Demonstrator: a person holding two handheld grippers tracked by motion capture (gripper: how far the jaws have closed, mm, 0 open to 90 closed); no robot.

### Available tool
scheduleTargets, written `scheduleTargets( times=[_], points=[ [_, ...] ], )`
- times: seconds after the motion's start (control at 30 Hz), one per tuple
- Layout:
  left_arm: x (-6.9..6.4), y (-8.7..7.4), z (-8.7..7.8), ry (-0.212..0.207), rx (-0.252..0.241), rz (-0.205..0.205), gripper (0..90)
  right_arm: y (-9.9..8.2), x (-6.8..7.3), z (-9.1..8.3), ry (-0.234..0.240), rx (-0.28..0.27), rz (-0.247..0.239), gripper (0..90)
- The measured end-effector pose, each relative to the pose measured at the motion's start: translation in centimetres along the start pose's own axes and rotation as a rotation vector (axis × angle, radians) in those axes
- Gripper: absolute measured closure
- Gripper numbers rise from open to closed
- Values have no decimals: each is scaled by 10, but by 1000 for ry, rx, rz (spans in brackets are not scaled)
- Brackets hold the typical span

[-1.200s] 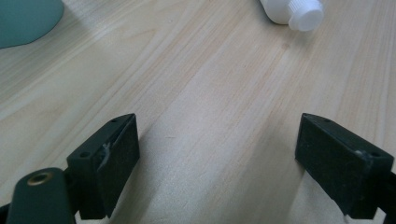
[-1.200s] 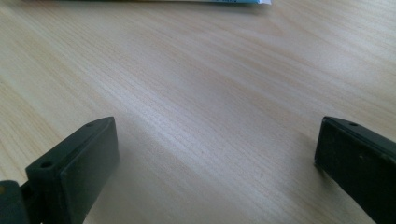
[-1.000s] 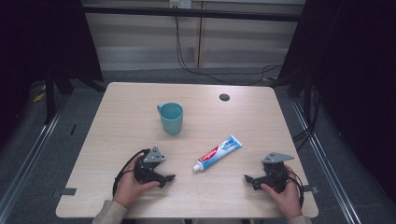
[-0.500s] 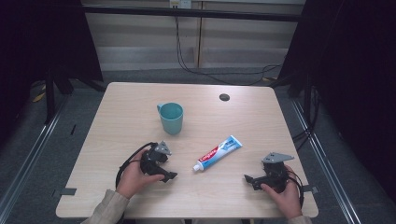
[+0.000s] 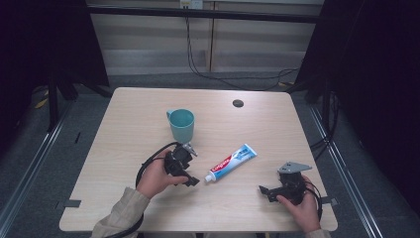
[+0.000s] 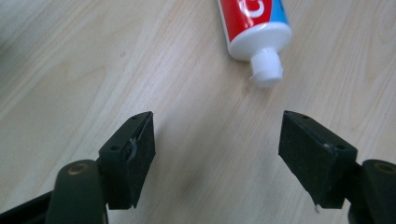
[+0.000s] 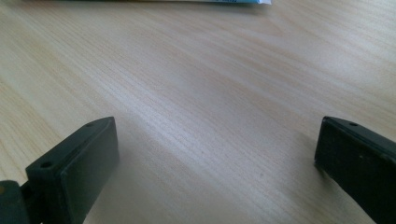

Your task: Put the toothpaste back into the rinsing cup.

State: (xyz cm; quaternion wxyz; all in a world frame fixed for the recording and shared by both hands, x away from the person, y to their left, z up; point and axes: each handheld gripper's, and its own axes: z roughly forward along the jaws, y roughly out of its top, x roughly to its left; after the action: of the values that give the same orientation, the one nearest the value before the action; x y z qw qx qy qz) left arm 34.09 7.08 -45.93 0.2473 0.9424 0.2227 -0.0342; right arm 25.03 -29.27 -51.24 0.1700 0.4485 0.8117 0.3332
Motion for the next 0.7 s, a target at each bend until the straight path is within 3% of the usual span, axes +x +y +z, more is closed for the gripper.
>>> scheduleTargets(
  times=[0.4,0.7],
  points=[
    [-3,40,7,1,48,11,285,0,0,0,0,1,0,0],
    [-4,56,14,-3,80,-5,289,0,0,0,0,0,0,0]
  ],
)
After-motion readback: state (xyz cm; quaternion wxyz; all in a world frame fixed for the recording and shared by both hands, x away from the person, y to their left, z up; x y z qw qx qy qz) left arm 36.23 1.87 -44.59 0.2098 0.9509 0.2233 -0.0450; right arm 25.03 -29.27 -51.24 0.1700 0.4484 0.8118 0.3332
